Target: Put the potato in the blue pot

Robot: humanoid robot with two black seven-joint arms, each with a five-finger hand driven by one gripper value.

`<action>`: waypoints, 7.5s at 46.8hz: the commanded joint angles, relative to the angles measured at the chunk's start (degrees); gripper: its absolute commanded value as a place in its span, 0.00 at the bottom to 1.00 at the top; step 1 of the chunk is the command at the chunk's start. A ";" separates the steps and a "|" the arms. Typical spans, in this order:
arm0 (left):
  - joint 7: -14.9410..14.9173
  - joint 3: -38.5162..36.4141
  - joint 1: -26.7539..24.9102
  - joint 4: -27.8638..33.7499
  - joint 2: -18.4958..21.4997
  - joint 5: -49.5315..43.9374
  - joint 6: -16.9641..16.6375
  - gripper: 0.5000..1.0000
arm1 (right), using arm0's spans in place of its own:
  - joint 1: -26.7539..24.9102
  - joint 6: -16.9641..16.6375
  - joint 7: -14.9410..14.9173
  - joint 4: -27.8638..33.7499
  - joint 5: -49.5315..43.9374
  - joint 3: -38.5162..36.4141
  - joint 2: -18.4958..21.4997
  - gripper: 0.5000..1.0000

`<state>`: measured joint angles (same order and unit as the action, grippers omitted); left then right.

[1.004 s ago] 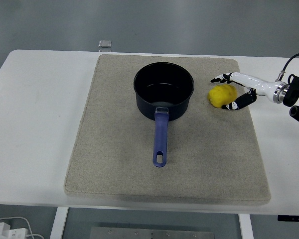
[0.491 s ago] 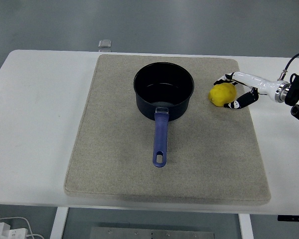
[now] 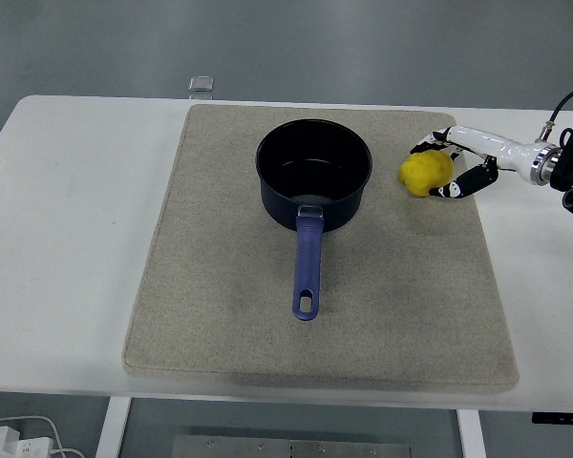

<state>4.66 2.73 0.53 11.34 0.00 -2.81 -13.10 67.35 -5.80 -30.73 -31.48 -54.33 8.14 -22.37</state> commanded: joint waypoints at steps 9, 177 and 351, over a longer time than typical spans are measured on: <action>0.00 0.08 0.00 0.00 0.00 0.00 0.00 0.99 | 3.31 -2.81 0.05 -0.42 2.38 -0.05 0.23 0.00; 0.00 0.26 0.00 0.09 0.00 0.00 0.00 0.99 | 5.95 0.79 1.63 1.07 6.16 -0.14 16.66 0.78; 0.00 -0.01 0.00 0.00 0.00 0.09 0.70 0.98 | -12.68 11.69 11.66 6.87 44.75 -27.82 12.97 0.79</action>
<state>4.66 2.72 0.53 11.33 0.00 -2.76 -12.39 55.11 5.66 -18.99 -24.62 -9.58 -19.56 -9.65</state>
